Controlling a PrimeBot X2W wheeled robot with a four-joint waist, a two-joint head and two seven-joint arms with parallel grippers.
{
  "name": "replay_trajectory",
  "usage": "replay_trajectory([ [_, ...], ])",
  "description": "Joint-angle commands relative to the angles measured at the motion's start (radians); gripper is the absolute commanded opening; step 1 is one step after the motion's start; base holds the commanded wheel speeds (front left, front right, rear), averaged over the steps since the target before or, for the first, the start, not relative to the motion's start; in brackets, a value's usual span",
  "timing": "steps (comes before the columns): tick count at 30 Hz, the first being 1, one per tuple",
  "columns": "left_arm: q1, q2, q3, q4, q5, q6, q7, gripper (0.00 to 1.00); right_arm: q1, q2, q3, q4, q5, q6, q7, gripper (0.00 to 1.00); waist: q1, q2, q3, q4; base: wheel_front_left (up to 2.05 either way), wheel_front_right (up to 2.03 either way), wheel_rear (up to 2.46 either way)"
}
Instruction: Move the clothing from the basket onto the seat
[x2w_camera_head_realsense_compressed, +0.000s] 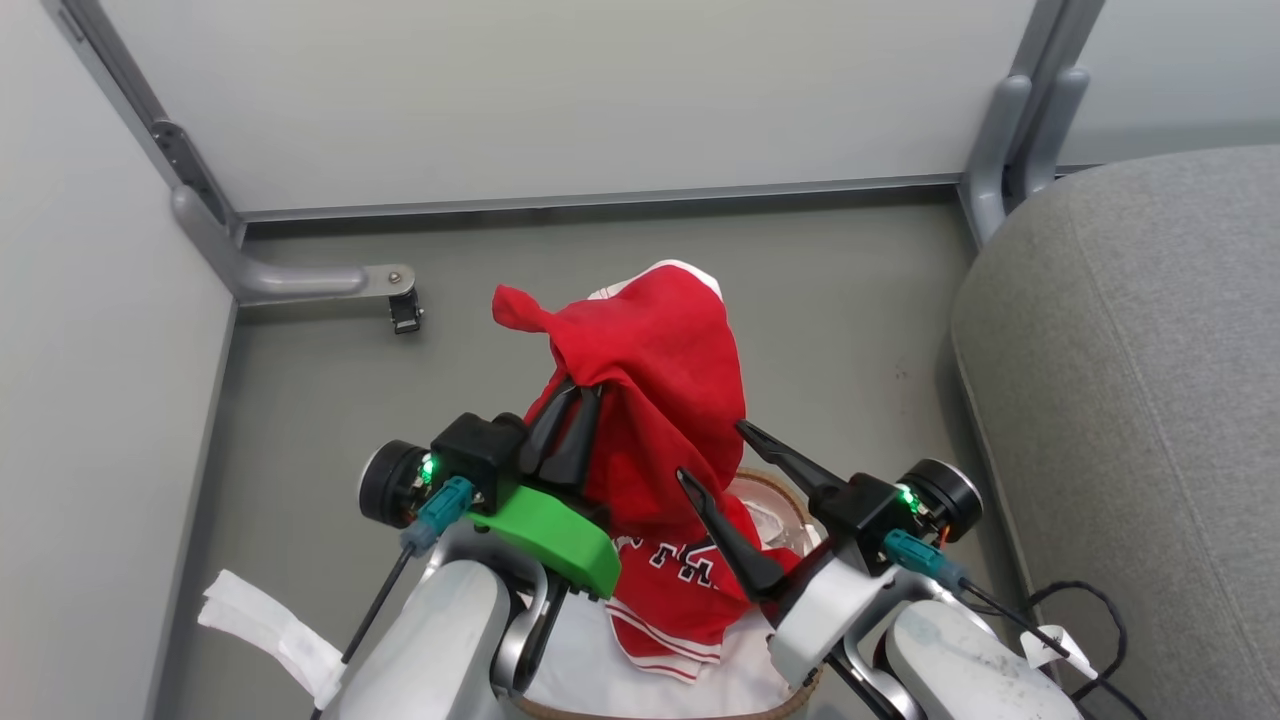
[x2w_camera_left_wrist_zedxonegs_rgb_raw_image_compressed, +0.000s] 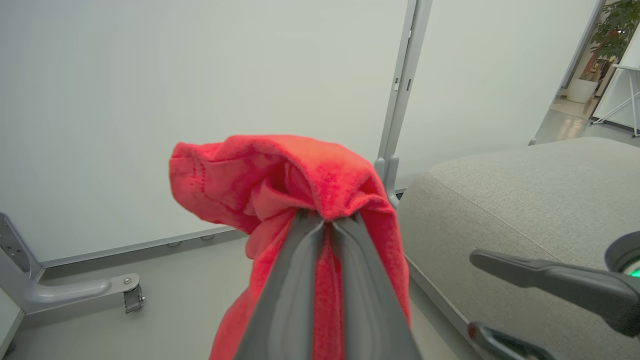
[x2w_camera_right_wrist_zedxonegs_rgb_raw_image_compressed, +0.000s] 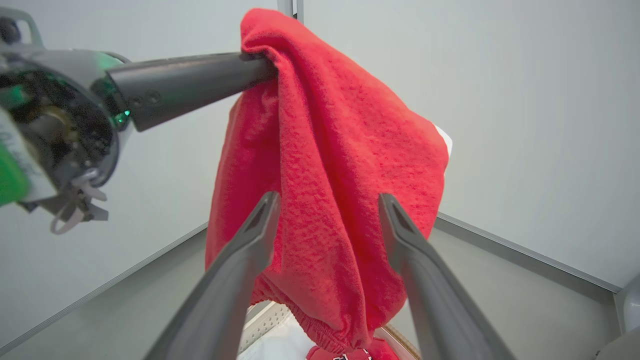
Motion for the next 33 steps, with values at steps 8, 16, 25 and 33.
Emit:
replay_trajectory([
  [8, -0.037, 0.003, -0.076, -0.013, -0.043, 0.018, -0.004, 0.00, -0.065, 0.017, 0.017, 0.065, -0.024, -0.001, -0.002, 1.00, 0.0000, 0.0000, 0.025, 0.089, 0.00, 0.00, 0.00],
  [16, -0.048, 0.003, -0.168, -0.034, -0.091, 0.037, -0.004, 0.00, -0.102, 0.039, -0.015, 0.147, -0.046, -0.001, -0.002, 1.00, 0.0000, 0.0000, 0.022, 0.160, 0.00, 0.00, 0.00],
  [25, -0.048, 0.003, -0.232, -0.047, -0.121, 0.067, -0.004, 0.00, -0.154, 0.061, -0.021, 0.273, -0.039, -0.001, -0.002, 1.00, 0.0000, 0.0000, 0.021, 0.193, 0.00, 0.00, 0.00],
  [33, -0.058, 0.003, -0.247, -0.040, -0.138, 0.078, -0.004, 0.00, -0.228, 0.065, 0.064, 0.368, 0.019, -0.001, -0.002, 0.89, 0.0000, 0.0000, 0.028, 0.183, 0.00, 0.00, 0.00],
])
